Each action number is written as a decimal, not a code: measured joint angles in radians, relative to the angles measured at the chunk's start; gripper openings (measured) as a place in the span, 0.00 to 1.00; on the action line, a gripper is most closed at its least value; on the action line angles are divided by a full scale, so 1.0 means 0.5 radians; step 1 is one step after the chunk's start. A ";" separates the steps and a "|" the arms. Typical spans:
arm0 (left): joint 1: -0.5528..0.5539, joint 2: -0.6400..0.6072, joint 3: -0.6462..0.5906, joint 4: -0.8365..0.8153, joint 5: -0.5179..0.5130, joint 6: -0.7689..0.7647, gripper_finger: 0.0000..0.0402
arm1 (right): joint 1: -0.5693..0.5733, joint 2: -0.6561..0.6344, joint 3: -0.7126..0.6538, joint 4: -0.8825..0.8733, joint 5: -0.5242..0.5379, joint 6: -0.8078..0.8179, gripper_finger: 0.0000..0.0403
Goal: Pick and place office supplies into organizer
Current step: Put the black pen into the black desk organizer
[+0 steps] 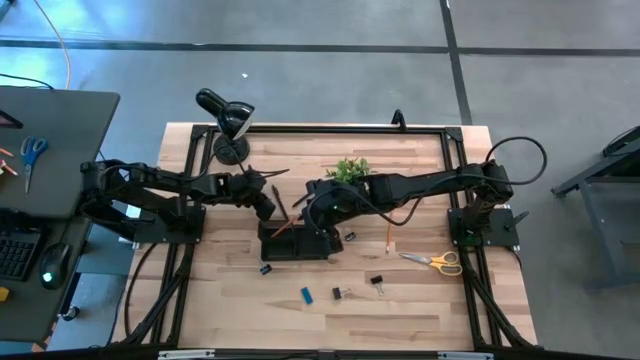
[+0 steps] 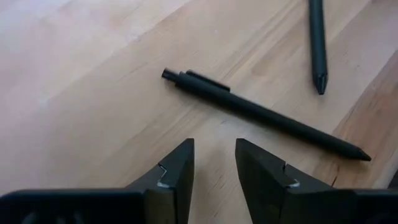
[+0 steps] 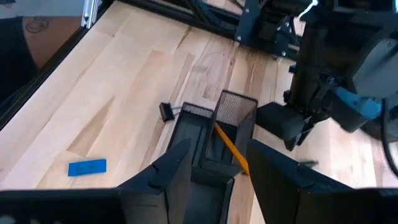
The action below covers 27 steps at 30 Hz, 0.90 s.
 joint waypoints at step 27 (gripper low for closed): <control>0.001 -1.227 0.004 -0.393 0.032 0.435 0.26 | -0.727 0.056 -0.321 0.348 0.011 -0.409 0.36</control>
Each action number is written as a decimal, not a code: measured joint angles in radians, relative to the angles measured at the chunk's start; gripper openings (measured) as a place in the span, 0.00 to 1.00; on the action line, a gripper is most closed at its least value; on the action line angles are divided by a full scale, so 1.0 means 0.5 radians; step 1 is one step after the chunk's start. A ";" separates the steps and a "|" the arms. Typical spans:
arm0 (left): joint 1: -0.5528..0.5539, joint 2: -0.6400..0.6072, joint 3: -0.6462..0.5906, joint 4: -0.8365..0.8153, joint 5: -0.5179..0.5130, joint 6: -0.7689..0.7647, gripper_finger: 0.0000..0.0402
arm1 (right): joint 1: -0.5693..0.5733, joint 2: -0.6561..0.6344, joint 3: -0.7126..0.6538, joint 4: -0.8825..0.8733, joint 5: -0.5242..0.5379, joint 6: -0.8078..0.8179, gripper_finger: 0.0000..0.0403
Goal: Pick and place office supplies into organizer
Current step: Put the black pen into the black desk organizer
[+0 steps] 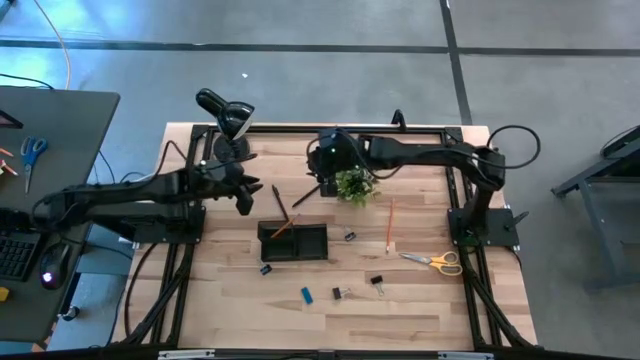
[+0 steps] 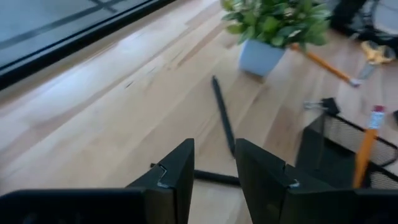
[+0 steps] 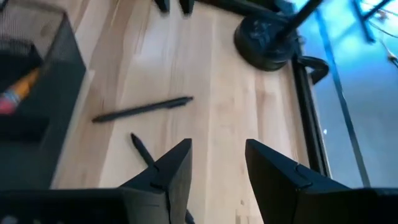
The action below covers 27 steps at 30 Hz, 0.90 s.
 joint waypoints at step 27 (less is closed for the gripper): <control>0.000 -0.127 0.000 0.080 0.030 0.140 0.26 | -0.053 0.429 0.002 -0.014 -0.364 -0.473 0.36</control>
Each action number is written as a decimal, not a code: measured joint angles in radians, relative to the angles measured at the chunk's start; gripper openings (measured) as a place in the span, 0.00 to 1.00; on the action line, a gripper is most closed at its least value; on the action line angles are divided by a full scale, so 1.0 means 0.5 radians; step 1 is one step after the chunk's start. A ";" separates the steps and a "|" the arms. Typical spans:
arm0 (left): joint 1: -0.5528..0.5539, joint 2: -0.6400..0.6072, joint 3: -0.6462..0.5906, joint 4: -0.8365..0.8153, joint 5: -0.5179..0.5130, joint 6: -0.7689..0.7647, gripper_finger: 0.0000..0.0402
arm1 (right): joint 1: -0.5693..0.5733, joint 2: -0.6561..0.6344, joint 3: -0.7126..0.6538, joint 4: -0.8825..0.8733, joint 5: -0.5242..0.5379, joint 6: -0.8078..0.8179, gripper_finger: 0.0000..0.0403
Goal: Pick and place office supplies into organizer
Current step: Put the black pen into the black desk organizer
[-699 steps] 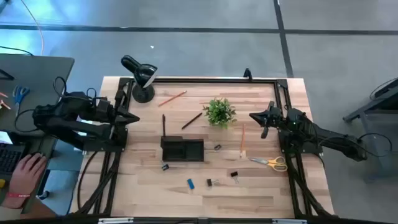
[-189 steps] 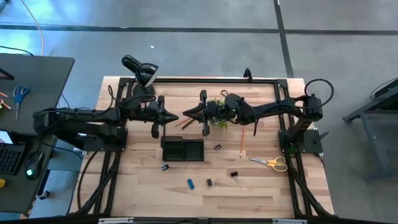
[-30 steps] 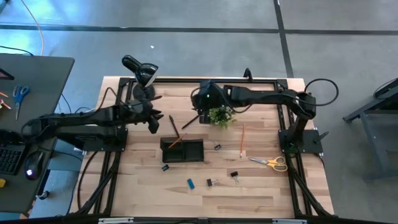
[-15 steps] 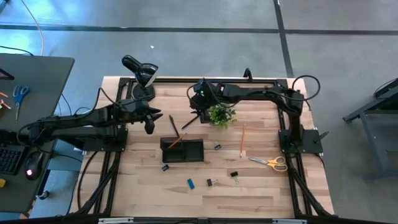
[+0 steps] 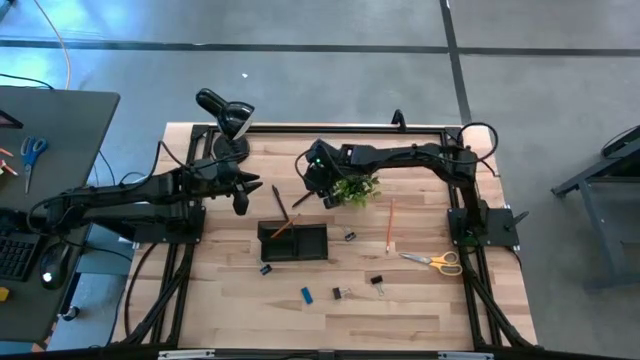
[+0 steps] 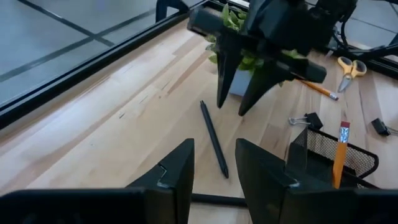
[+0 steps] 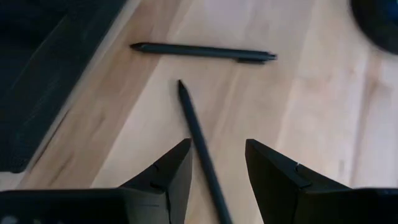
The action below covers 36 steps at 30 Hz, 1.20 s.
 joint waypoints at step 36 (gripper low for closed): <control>0.000 0.001 0.000 0.482 0.307 0.061 0.26 | 0.033 0.306 0.158 0.037 -0.018 0.157 0.33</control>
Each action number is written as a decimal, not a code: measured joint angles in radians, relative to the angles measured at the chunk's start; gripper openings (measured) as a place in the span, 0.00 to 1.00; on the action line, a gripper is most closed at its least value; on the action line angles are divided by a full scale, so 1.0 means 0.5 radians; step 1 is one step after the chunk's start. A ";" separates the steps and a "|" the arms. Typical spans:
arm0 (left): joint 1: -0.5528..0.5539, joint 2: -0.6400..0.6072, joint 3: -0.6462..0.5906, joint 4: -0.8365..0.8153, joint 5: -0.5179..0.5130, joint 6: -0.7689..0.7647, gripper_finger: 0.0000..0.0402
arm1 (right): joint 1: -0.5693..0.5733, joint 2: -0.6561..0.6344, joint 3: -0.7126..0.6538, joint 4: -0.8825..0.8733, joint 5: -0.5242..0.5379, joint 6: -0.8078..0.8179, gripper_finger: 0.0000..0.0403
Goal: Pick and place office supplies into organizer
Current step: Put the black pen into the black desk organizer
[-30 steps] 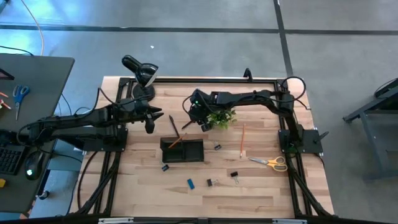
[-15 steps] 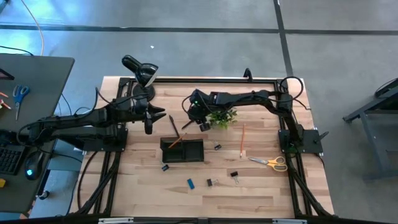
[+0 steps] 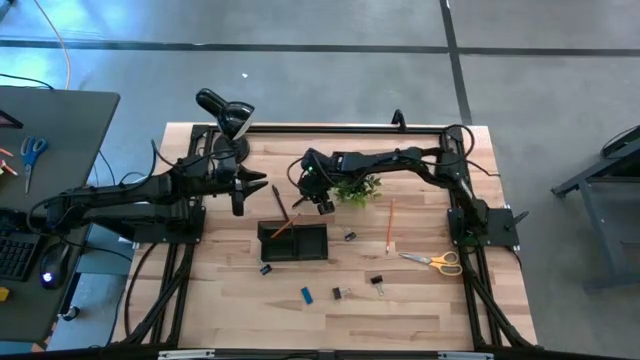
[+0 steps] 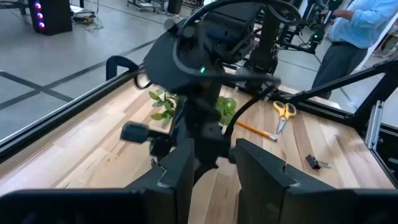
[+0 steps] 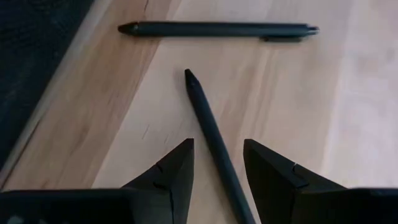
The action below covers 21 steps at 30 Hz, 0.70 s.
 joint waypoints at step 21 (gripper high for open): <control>0.000 0.000 0.000 -0.143 -0.001 0.014 0.26 | -0.021 0.349 0.689 -0.823 0.084 -0.113 0.30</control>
